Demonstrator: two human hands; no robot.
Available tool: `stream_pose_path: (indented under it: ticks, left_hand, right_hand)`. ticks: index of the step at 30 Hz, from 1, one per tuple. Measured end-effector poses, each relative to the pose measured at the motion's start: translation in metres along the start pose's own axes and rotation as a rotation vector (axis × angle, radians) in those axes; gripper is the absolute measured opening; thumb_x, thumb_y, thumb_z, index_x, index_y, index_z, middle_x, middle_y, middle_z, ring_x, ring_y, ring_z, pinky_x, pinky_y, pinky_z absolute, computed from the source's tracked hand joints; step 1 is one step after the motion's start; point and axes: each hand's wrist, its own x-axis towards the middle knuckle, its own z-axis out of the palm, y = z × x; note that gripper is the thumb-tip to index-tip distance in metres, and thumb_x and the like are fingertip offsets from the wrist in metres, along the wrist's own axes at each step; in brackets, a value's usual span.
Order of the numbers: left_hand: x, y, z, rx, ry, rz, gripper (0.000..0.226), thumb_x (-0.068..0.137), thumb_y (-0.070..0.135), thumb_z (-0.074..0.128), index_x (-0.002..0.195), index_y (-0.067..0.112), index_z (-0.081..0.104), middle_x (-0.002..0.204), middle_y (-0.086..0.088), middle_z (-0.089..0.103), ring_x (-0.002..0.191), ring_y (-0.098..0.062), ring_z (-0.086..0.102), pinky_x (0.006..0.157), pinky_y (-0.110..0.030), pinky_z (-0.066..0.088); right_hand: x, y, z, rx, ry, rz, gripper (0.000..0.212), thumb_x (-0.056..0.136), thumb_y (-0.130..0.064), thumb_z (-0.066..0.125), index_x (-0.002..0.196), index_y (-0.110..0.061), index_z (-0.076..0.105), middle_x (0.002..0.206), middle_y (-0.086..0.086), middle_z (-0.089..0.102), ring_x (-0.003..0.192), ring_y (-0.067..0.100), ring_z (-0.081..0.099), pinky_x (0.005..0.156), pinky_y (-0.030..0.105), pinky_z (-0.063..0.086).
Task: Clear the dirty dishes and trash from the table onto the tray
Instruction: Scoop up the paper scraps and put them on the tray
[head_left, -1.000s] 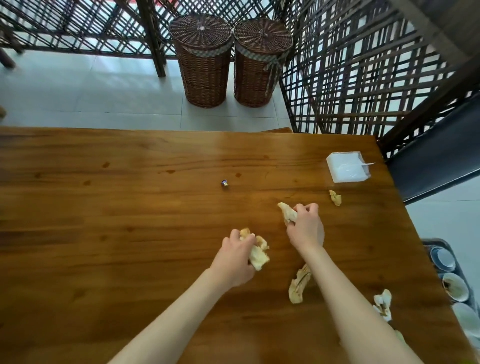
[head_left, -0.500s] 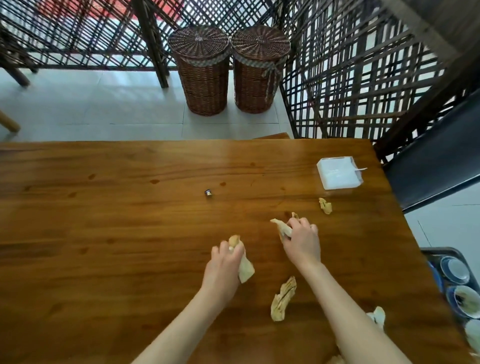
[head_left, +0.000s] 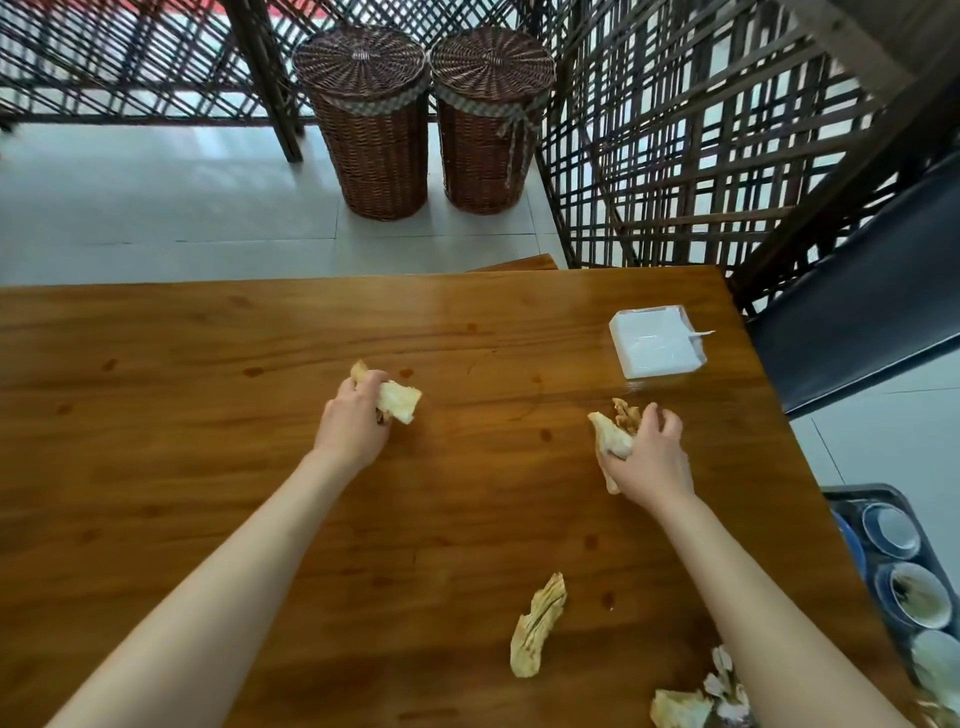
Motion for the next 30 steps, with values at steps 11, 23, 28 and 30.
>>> stream_pose_path:
  ticks: [11,23,28,30]
  left_hand:
    - [-0.009,0.009,0.004,0.175,0.043,-0.005,0.037,0.082,0.014,0.067,0.112,0.017,0.047,0.104,-0.012,0.047,0.08,-0.027,0.053,0.06,-0.033,0.042]
    - [-0.035,0.009,0.005,0.166,0.127,0.044,0.041,0.081,0.012,0.068,0.117,0.017,0.049,0.098,-0.012,0.057,0.088,-0.027,0.055,0.057,-0.031,0.039]
    - [-0.082,0.027,0.022,-0.121,0.06,0.172,0.043,0.073,0.011,0.077,0.11,0.02,0.057,0.097,-0.001,0.059,0.083,-0.01,0.05,0.068,-0.021,0.04]
    - [-0.107,0.037,0.034,-0.174,-0.035,0.214,0.043,0.073,0.013,0.078,0.109,0.023,0.058,0.098,0.002,0.059,0.084,-0.007,0.052,0.069,-0.016,0.039]
  right_hand:
    - [0.002,-0.002,0.004,-0.06,0.042,-0.047,0.085,0.082,-0.026,0.069,0.147,-0.018,0.016,0.148,0.007,0.032,0.127,0.029,0.041,0.09,0.037,0.048]
    - [-0.005,-0.004,0.01,-0.1,0.102,-0.115,0.044,0.086,-0.021,0.065,0.127,-0.018,0.049,0.122,0.002,0.054,0.105,0.022,0.05,0.072,0.029,0.049]
    - [-0.017,-0.004,0.016,-0.041,0.098,-0.116,0.038,0.088,-0.024,0.063,0.124,-0.019,0.051,0.115,0.0,0.056,0.098,0.018,0.052,0.068,0.028,0.05]
    - [-0.025,-0.001,0.017,-0.031,0.097,-0.13,0.036,0.088,-0.025,0.062,0.123,-0.019,0.052,0.114,0.0,0.057,0.097,0.018,0.052,0.067,0.028,0.05]
